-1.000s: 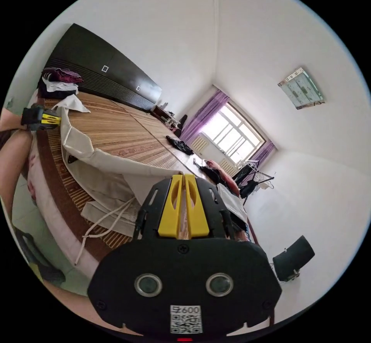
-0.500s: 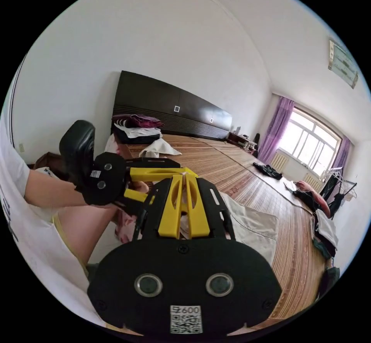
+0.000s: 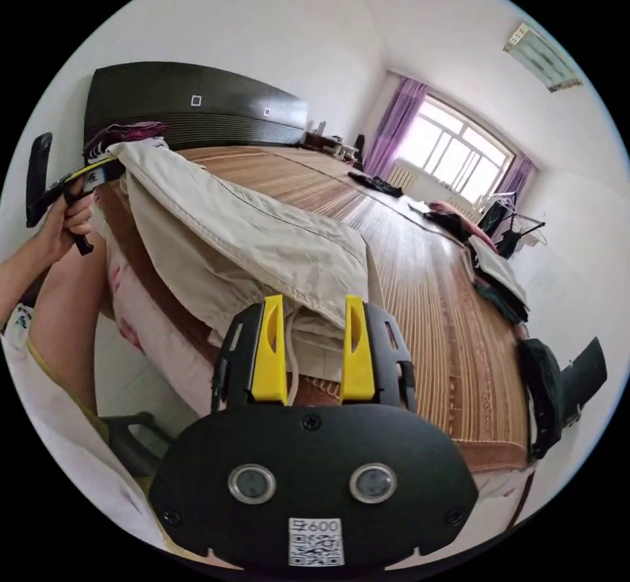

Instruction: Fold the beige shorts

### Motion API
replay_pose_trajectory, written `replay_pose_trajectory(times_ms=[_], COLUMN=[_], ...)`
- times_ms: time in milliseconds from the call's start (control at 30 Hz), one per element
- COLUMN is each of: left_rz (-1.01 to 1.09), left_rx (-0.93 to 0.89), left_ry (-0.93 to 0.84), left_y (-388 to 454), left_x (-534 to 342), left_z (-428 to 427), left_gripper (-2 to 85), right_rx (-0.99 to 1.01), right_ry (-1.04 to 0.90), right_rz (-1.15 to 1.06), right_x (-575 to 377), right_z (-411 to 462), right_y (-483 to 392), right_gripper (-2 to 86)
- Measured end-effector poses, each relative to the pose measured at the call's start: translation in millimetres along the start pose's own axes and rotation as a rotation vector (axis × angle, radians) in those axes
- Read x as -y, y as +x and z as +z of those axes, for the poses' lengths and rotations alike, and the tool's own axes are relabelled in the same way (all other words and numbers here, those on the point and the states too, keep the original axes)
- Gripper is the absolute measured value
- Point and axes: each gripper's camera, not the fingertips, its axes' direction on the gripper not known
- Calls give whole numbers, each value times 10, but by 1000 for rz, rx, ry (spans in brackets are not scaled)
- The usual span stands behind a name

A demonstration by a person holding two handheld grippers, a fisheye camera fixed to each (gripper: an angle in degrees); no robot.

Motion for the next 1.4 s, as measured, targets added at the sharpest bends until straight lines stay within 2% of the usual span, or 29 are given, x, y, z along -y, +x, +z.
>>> replay_pose_trajectory(times_ms=[167, 233, 333, 433, 500, 600, 667, 733, 833, 900, 967, 1067, 1133, 1200, 1267, 1333, 1400], left_rz=[3, 29, 58, 63, 124, 250, 237, 192, 16, -206, -265, -208, -105, 26, 63, 46, 36], left_rx=[24, 32, 87, 105, 50, 21, 32, 35, 143, 170, 124, 3, 16, 35, -1, -7, 33], left_ry=[-19, -25, -47, -61, -5, 142, 190, 180, -21, -367, -474, -423, -476, -588, -654, -662, -647], left_y=[-3, 46, 84, 83, 234, 549, 591, 501, 120, -315, -405, -117, 154, 489, 671, 782, 896], left_x=[-7, 14, 79, 261, 584, 1067, 1379, 1670, 2021, 2044, 1855, 1393, 1033, 520, 203, -14, -169], left_z=[-33, -51, -93, -122, -239, -438, -410, -199, 638, 1528, 1864, 1876, 1910, 2038, 2145, 2216, 2296], left_gripper=[30, 31, 33, 37, 39, 40, 42, 48, 80, 86, 89, 113, 130, 143, 154, 164, 169], right_rx=[-180, -249, -399, -431, -511, -713, -731, -670, -590, -545, -426, -262, -177, -14, 157, 283, 364], right_ry=[-201, -159, -13, 192, 414, 669, 678, 600, 350, -85, -367, -228, -144, -81, -35, -42, -133], right_rz=[-118, -159, -193, -86, 8, 39, 3, -31, -79, 14, 66, 128, 102, -20, -159, -243, -322], right_x=[262, 404, 656, 1041, 1306, 1551, 1831, 2184, 2787, 3090, 3013, 2617, 2440, 2340, 2328, 2403, 2576], right_z=[667, 487, -92, -1013, -1888, -2652, -2750, -2594, -1680, -536, 75, -31, -217, -487, -702, -790, -686], right_y=[-380, -559, -703, -570, -487, -450, -330, -114, 339, 809, 1033, 928, 734, 388, 100, -129, -379], right_gripper=[21, 2, -6, -8, -8, -8, -8, -8, -7, -6, -2, 23, 61, 110, 128, 138, 152])
